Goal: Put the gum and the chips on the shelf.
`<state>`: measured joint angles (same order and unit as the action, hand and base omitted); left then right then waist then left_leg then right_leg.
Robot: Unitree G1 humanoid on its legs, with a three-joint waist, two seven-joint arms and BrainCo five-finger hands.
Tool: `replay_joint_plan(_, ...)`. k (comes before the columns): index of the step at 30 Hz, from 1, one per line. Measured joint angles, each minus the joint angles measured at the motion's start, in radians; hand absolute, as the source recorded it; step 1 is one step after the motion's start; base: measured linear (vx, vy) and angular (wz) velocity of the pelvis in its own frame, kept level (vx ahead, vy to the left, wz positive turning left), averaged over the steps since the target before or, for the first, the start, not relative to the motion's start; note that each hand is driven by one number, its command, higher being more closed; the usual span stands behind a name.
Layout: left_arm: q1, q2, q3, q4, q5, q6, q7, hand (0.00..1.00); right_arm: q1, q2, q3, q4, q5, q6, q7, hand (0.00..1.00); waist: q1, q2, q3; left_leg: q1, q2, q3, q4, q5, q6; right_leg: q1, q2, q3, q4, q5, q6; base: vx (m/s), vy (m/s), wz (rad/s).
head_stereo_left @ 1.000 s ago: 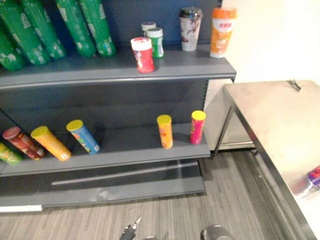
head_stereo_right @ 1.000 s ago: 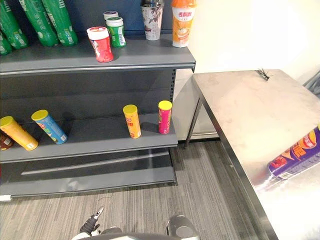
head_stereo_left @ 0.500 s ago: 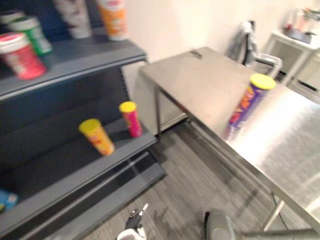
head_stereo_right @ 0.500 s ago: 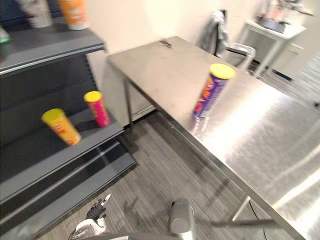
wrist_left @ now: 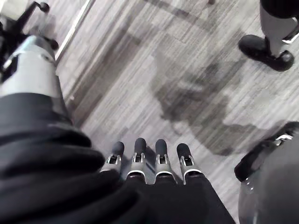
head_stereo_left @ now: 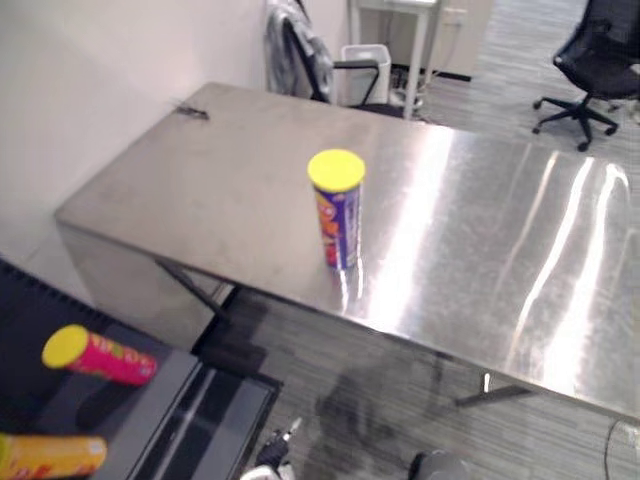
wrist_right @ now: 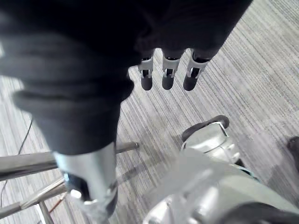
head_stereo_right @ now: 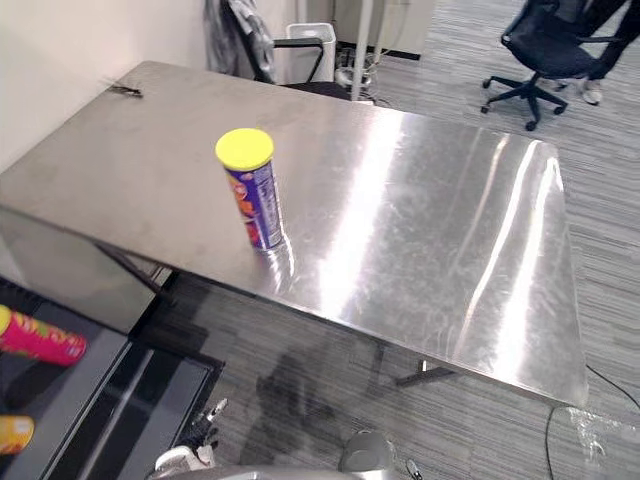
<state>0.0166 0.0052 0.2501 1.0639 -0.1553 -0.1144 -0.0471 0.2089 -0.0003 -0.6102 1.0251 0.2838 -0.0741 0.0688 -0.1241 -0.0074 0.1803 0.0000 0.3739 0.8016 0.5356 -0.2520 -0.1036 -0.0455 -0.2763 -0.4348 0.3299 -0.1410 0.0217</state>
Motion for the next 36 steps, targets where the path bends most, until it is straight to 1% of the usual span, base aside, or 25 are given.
replay_joint_plan(1,0.003,-0.007,0.001,-0.011,0.0,-0.008,0.0,0.0,0.001,-0.018,0.004,-0.009,0.0,0.0,0.0,0.0,0.006,0.015,0.007,-0.014,-0.025,-0.051,-0.058,0.076,0.051,-0.002,0.009,0.015,0.008,-0.006,0.012,0.08,0.172,-0.73)
replay_joint_plan(2,0.024,-0.001,0.012,-0.031,-0.002,-0.012,0.005,0.0,0.002,-0.024,0.034,-0.01,-0.001,0.0,0.002,0.0,0.034,0.007,0.005,-0.004,-0.044,-0.149,-0.005,0.057,0.068,-0.004,0.007,0.072,0.018,-0.035,0.048,0.12,0.06,-0.96)
replay_joint_plan(3,0.041,0.01,0.04,-0.046,-0.031,-0.019,0.018,0.0,0.002,-0.018,0.054,-0.002,-0.004,0.0,0.005,0.0,0.051,-0.003,0.005,-0.047,-0.045,-0.292,0.083,0.061,0.073,-0.003,0.027,0.138,0.005,-0.061,0.063,0.14,0.013,-0.96)
replay_joint_plan(4,0.047,0.015,0.054,-0.061,-0.04,-0.021,0.026,0.0,0.002,-0.02,0.066,-0.001,-0.009,0.002,0.004,0.0,0.057,-0.009,0.006,-0.078,-0.043,-0.357,0.152,0.064,0.076,0.012,0.037,0.165,-0.018,-0.063,0.062,0.11,0.007,-0.67)
replay_joint_plan(5,0.052,0.031,0.073,-0.07,-0.049,-0.023,0.034,0.0,-0.007,-0.023,0.07,-0.004,-0.011,0.001,0.003,0.0,0.067,-0.028,0.026,-0.131,-0.039,-0.443,0.244,0.037,0.065,0.043,0.029,0.192,-0.053,-0.071,0.079,0.13,0.152,-0.51)
replay_joint_plan(6,0.054,0.037,0.072,-0.065,-0.076,-0.028,0.04,0.0,-0.025,-0.026,0.076,-0.007,-0.011,0.001,-0.003,0.0,0.074,-0.032,0.034,-0.15,-0.062,-0.51,0.164,-0.061,0.023,0.05,0.024,0.213,-0.065,-0.067,0.092,0.13,0.258,-0.46)
replay_joint_plan(7,0.056,0.035,0.07,-0.066,-0.08,-0.028,0.042,0.0,-0.037,-0.032,0.074,-0.01,-0.011,-0.002,-0.005,0.0,0.073,-0.033,0.037,-0.16,-0.09,-0.557,0.004,-0.051,0.036,0.05,0.007,0.222,-0.055,-0.064,0.098,0.11,0.285,-0.35)
replay_joint_plan(8,0.059,0.031,0.069,-0.069,-0.082,-0.029,0.042,0.0,-0.042,-0.037,0.071,-0.015,-0.011,-0.003,-0.005,0.0,0.074,-0.029,0.036,-0.156,-0.106,-0.595,-0.085,-0.025,0.029,0.048,0.001,0.225,-0.044,-0.06,0.104,0.08,0.267,-0.35)
replay_joint_plan(9,0.062,0.033,0.066,-0.07,-0.104,-0.031,0.044,0.0,-0.044,-0.038,0.09,-0.028,-0.011,-0.003,-0.004,0.0,0.091,-0.037,0.034,-0.123,-0.166,-0.64,-0.11,-0.014,0.0,0.046,-0.013,0.256,-0.047,-0.058,0.122,0.15,0.253,-0.23)
replay_joint_plan(10,0.061,0.05,0.06,-0.07,-0.116,-0.038,0.047,0.0,-0.044,-0.03,0.127,-0.03,-0.012,-0.004,0.006,0.0,0.095,-0.042,0.028,-0.118,-0.187,-0.679,-0.12,-0.014,0.0,0.042,0.014,0.299,-0.058,-0.067,0.139,0.13,0.192,-0.16)
replay_joint_plan(12,0.057,0.063,0.056,-0.068,-0.123,-0.042,0.055,0.0,-0.046,-0.029,0.139,-0.029,-0.012,-0.005,0.005,0.0,0.1,-0.052,0.023,-0.119,-0.213,-0.73,-0.106,-0.014,0.001,0.046,0.03,0.33,-0.081,-0.06,0.121,0.13,0.125,-0.03)
replay_joint_plan(15,0.064,0.078,0.019,-0.068,-0.145,-0.043,0.062,0.0,-0.045,-0.029,0.139,-0.027,-0.012,-0.019,0.005,0.0,0.098,-0.051,0.018,-0.104,-0.226,-0.703,-0.097,-0.015,0.0,0.055,0.029,0.385,-0.093,-0.029,0.129,0.08,0.13,-0.21)
replay_joint_plan(17,0.078,0.076,-0.003,-0.067,-0.145,-0.043,0.061,0.0,-0.041,-0.034,0.139,-0.027,-0.012,-0.022,0.004,0.0,0.097,-0.031,0.015,-0.07,-0.219,-0.675,-0.107,-0.015,0.0,0.055,0.033,0.427,-0.094,-0.014,0.152,0.04,0.052,-0.64)
replay_joint_plan(18,0.092,0.062,-0.029,-0.066,-0.143,-0.043,0.06,0.0,-0.029,-0.041,0.139,-0.027,-0.012,-0.023,0.004,0.0,0.095,-0.007,0.002,-0.042,-0.213,-0.659,-0.128,-0.015,-0.001,0.05,0.039,0.454,-0.094,0.003,0.167,0.04,0.028,-0.72)
replay_joint_plan(21,0.104,0.025,-0.079,-0.048,-0.102,-0.044,0.037,0.0,0.021,-0.043,0.104,-0.027,-0.033,-0.02,0.0,0.0,0.091,0.03,-0.025,0.031,-0.208,-0.593,-0.204,-0.015,-0.001,0.03,0.048,0.508,-0.094,0.03,0.177,0.04,0.04,-0.75)
replay_joint_plan(22,0.104,0.024,-0.085,-0.043,-0.096,-0.044,0.035,0.0,0.029,-0.043,0.099,-0.026,-0.032,-0.02,-0.001,0.0,0.084,0.032,-0.027,0.043,-0.208,-0.584,-0.221,-0.015,-0.001,0.028,0.048,0.515,-0.095,0.034,0.178,0.0,0.024,-0.53)
replay_joint_plan(23,0.106,0.025,-0.085,-0.032,-0.086,-0.048,0.031,0.0,0.041,-0.041,0.095,-0.025,-0.03,-0.019,-0.005,0.0,0.066,0.036,-0.03,0.06,-0.209,-0.565,-0.247,-0.015,-0.001,0.026,0.047,0.53,-0.101,0.036,0.18,-0.02,0.014,-0.48)
replay_joint_plan(25,0.108,0.032,-0.085,-0.025,-0.063,-0.049,0.031,0.0,0.054,-0.031,0.071,-0.019,-0.028,-0.019,-0.008,0.0,0.053,0.031,-0.037,0.077,-0.211,-0.54,-0.277,-0.015,-0.001,0.008,0.052,0.549,-0.106,0.044,0.18,-0.04,0.008,-0.45)
replay_joint_plan(27,0.109,0.035,-0.072,-0.007,-0.037,-0.049,0.032,0.0,0.056,-0.028,0.036,0.008,0.001,-0.018,-0.017,0.0,0.05,0.035,-0.044,0.096,-0.205,-0.514,-0.306,-0.013,-0.003,-0.003,0.065,0.56,-0.123,0.071,0.176,-0.05,0.0,-0.4)
replay_joint_plan(30,0.116,0.04,-0.017,0.002,-0.016,-0.049,0.033,0.0,0.081,-0.015,-0.017,0.013,0.034,-0.017,-0.022,0.0,0.049,0.009,-0.052,0.115,-0.208,-0.501,-0.333,-0.012,-0.005,-0.002,0.067,0.56,-0.135,0.076,0.173,-0.08,-0.026,-0.21)
replay_joint_plan(32,0.123,0.039,0.011,0.0,-0.016,-0.049,0.033,0.0,0.091,-0.015,-0.048,0.013,0.052,-0.017,-0.024,0.0,0.051,0.004,-0.055,0.125,-0.208,-0.492,-0.343,-0.008,-0.012,-0.002,0.068,0.56,-0.138,0.076,0.173,-0.11,-0.058,-0.15)
replay_joint_plan(33,0.126,0.039,0.025,0.0,-0.016,-0.049,0.033,0.0,0.092,-0.016,-0.062,0.011,0.073,-0.018,-0.026,0.0,0.051,-0.006,-0.062,0.127,-0.207,-0.485,-0.344,-0.006,-0.016,-0.002,0.07,0.558,-0.139,0.076,0.173,-0.12,-0.07,-0.19)
replay_joint_plan(34,0.128,0.039,0.033,0.0,-0.016,-0.049,0.033,0.0,0.091,-0.017,-0.076,0.01,0.085,-0.018,-0.026,0.0,0.05,0.0,-0.061,0.127,-0.206,-0.483,-0.344,-0.004,-0.019,-0.003,0.071,0.554,-0.146,0.076,0.173,-0.12,-0.076,-0.17)
replay_joint_plan(35,0.128,0.038,0.033,-0.001,-0.016,-0.049,0.033,0.0,0.091,-0.017,-0.084,0.009,0.089,-0.018,-0.027,0.0,0.051,-0.006,-0.064,0.126,-0.206,-0.483,-0.344,-0.003,-0.02,-0.003,0.071,0.553,-0.15,0.075,0.173,-0.12,-0.083,-0.16)
replay_joint_plan(36,0.128,0.038,0.033,-0.006,-0.018,-0.049,0.034,0.0,0.091,-0.017,-0.093,0.003,0.09,-0.018,-0.03,0.0,0.056,-0.01,-0.064,0.123,-0.207,-0.48,-0.344,-0.001,-0.025,-0.006,0.07,0.549,-0.157,0.064,0.164,-0.1,-0.069,-0.15)
